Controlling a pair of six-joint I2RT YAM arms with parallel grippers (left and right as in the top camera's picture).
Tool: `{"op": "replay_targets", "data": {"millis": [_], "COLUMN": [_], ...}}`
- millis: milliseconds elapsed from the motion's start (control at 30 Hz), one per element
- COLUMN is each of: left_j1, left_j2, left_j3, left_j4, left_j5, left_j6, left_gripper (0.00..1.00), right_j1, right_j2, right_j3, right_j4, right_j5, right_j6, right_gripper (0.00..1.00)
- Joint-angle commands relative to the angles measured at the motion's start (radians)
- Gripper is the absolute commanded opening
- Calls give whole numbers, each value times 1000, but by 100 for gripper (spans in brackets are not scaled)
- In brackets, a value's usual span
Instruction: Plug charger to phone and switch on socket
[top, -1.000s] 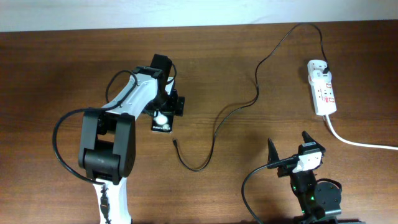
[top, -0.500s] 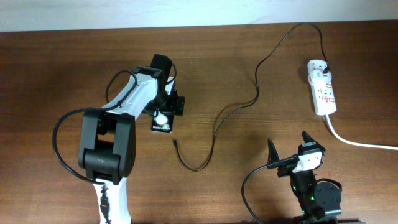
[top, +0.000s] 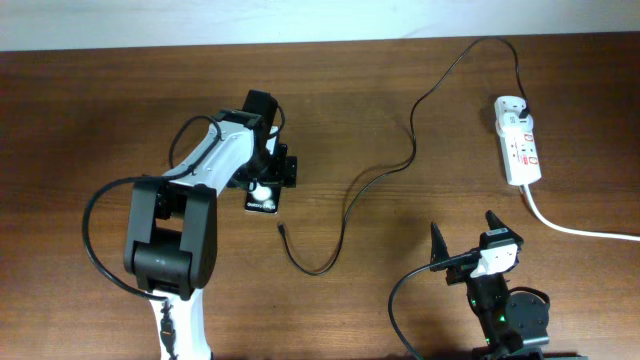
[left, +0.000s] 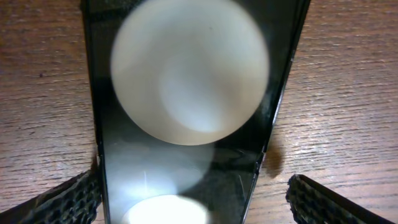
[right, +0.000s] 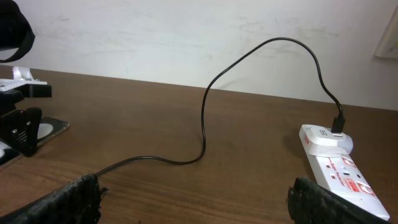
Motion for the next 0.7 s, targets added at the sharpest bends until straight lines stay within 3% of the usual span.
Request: {"op": "replay_targets", "data": {"millis": [0, 667], "left_j1": [-3, -25], "left_j2": [-35, -5], "left_j3": [-14, -19], "left_j4": [-3, 0], "left_j5": [-19, -19], "left_j6": [-19, -19], "left_gripper": [99, 99], "right_j1": [9, 9], "right_j2": [-8, -8], "right_j3": [-5, -5], "right_j4": [-6, -6], "right_j5": [2, 2], "right_j6": [-6, -6], "right_gripper": [99, 99]}}
